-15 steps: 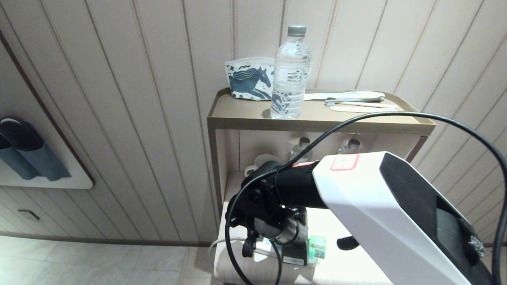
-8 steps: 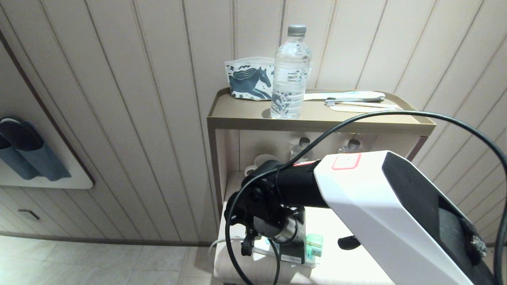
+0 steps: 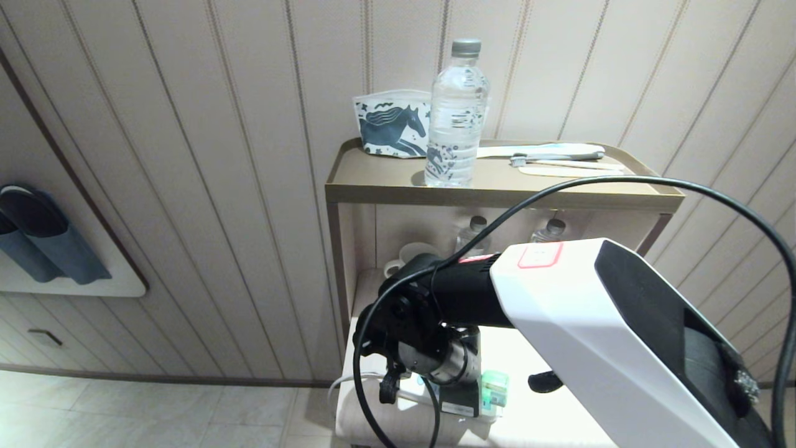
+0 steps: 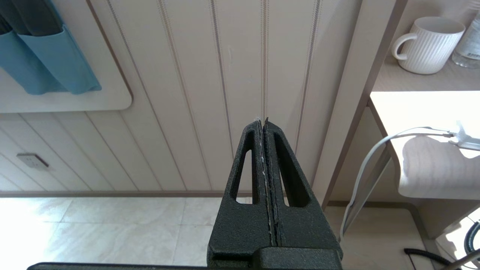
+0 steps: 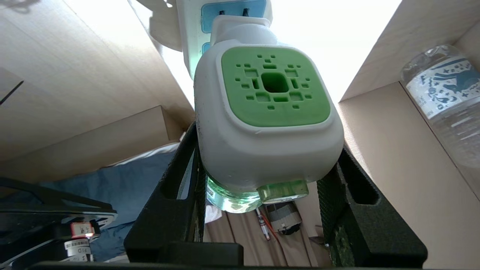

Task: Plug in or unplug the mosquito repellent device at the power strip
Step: Insert the plug into the socket

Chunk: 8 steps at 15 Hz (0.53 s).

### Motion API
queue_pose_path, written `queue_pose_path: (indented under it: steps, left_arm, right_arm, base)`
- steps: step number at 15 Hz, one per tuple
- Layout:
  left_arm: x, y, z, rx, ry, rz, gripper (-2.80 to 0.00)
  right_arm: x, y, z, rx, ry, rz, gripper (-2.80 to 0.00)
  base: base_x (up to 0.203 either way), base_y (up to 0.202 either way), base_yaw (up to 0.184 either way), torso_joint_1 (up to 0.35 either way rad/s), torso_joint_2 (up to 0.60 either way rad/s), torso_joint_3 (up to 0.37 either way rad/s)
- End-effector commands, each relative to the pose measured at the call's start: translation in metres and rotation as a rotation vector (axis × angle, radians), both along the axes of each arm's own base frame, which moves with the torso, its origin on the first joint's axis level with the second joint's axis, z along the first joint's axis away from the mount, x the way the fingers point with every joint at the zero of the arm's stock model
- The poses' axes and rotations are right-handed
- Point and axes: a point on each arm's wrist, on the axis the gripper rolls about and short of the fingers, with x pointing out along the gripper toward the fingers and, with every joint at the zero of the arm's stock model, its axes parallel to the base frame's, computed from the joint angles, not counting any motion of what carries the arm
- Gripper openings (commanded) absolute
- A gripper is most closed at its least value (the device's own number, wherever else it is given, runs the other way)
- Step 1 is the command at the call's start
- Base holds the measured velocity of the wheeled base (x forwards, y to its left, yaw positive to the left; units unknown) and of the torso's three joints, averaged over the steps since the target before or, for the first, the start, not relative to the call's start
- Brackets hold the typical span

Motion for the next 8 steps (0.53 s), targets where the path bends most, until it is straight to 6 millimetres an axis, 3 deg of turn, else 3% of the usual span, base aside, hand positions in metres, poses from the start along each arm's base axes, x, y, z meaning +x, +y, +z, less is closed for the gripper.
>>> queue_pose_path:
  steps: [1,8]
  left_arm:
    - [0.000,0.000,0.000,0.001,0.000,0.000,-2.80]
    - [0.000,0.000,0.000,0.001,0.000,0.000,-2.80]
  right_arm:
    - [-0.002,0.000,0.002,0.000,-0.007,-0.011,-2.80]
    - [-0.004,0.005,-0.019,-0.011,-0.025,-0.128,-2.80]
  base:
    - [0.000,0.000,0.000,0.000,0.00,0.000]
    - [0.000,0.000,0.000,0.000,0.00,0.000]
